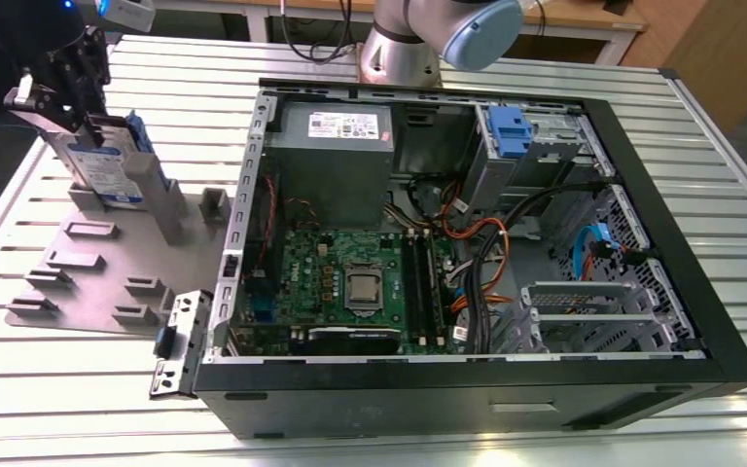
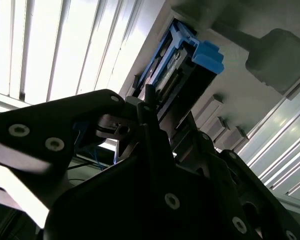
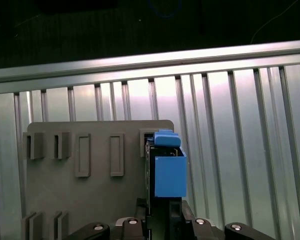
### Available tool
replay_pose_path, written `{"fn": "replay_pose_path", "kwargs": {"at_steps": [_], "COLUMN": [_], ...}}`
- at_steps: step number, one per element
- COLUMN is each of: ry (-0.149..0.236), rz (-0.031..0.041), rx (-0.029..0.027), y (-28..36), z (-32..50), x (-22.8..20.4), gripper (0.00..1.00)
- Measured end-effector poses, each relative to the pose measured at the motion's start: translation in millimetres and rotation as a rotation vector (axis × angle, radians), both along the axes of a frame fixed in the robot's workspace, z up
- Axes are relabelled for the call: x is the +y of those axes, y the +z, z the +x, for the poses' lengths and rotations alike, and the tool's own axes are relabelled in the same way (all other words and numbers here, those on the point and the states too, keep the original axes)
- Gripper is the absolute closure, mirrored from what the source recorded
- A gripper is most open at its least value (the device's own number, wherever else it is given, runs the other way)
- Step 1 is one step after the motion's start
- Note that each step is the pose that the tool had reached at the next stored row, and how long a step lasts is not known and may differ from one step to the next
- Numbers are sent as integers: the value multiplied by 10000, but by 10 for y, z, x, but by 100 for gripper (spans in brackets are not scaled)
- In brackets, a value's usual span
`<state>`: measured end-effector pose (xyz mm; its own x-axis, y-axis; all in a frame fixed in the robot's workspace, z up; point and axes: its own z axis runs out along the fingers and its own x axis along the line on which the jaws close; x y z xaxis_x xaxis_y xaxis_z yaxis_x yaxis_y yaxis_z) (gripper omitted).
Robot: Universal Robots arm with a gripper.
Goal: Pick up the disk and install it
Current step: 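Pick up the disk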
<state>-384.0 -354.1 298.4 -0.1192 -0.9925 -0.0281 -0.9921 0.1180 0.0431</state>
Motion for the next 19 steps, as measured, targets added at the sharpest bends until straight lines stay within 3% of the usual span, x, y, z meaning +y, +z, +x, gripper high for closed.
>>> {"fn": "replay_pose_path", "kwargs": {"at_steps": [7, 12, 19], "ry": [69, 922, 977], "rz": [1, -2, -3], "rx": [1, 2, 0], "y": [0, -6, -7], "z": [0, -1, 0], "x": [0, 0, 0], "gripper": [65, 65, 65]}}
